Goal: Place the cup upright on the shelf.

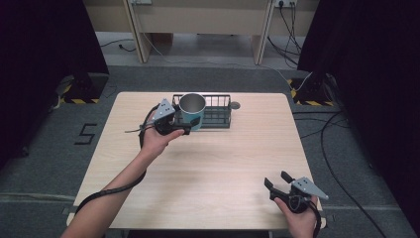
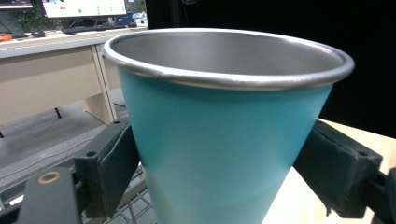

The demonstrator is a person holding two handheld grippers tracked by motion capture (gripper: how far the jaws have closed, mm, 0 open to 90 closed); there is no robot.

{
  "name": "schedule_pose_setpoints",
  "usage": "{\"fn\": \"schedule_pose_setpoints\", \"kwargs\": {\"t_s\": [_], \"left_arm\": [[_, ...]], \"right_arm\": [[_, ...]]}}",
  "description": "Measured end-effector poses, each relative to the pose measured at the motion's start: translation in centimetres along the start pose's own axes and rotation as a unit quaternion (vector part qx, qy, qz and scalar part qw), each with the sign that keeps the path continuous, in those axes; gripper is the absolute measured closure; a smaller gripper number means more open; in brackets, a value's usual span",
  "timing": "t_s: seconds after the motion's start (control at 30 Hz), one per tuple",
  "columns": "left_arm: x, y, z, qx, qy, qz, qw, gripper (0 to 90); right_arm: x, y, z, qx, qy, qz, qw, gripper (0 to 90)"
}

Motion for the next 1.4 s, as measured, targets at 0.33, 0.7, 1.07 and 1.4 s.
{"fn": "schedule_pose_setpoints", "kwargs": {"t_s": [0.33, 0.7, 1.07, 1.4], "left_arm": [[-0.7, 1.0, 0.2, -0.004, -0.001, 0.007, 1.0000, 16.5], [-1.4, 2.5, 0.1, -0.008, -0.012, 0.016, 0.9998, 16.5], [-1.8, 3.3, 0.3, -0.008, -0.017, 0.022, 0.9996, 16.5], [-2.3, 4.1, 0.9, -0.005, -0.016, 0.026, 0.9995, 16.5]], "right_arm": [[0.0, 0.0, 0.0, 0.000, 0.002, 0.000, 1.0000, 25.7], [0.0, -0.1, 0.0, 0.000, 0.006, 0.001, 1.0000, 25.7], [0.1, -0.1, 0.0, 0.000, 0.005, 0.003, 1.0000, 25.7], [0.1, -0.1, 0.0, 0.001, 0.007, 0.004, 1.0000, 25.7]]}}
Point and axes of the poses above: each handheld gripper's, and its own axes: y roughly forward along the jaws, z roughly out of its top, x roughly to its right, the point moved 3 cm from there along y, roughly forward along the jaws, and after that the axes turned 15 degrees about y, right-handed, at the moved point
